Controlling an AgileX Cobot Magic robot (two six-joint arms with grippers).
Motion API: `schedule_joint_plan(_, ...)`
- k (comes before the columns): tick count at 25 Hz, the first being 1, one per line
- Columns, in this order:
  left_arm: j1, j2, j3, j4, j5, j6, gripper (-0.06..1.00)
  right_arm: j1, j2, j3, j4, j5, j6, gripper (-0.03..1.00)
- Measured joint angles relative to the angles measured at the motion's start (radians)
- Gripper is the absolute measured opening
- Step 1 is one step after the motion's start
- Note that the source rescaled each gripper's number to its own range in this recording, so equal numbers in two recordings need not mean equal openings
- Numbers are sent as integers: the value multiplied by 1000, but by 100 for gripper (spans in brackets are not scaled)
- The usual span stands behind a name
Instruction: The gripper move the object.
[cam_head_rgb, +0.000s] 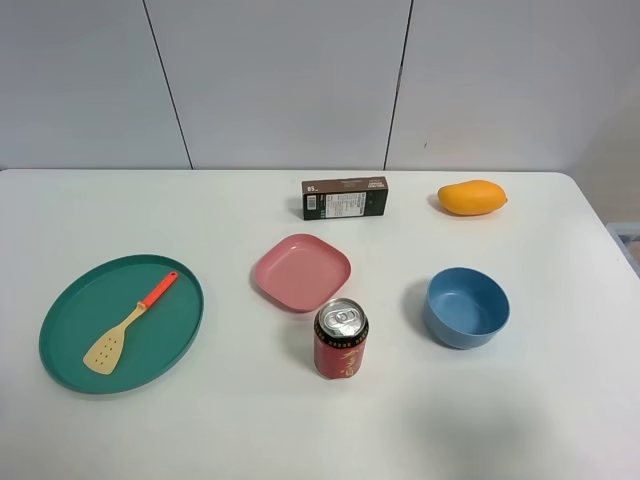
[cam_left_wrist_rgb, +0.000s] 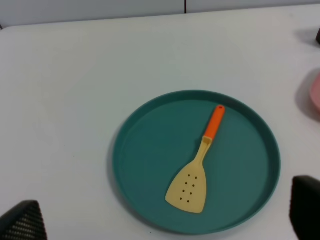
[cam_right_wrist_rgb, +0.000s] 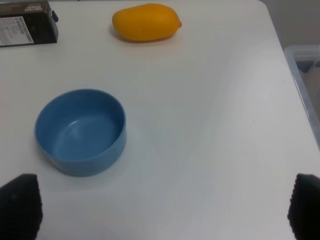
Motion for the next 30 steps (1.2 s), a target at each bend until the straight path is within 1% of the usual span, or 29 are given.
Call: schedule_joint_plan(30,0,0,1,1,0,0,99,0,0,0,0,0,0,100)
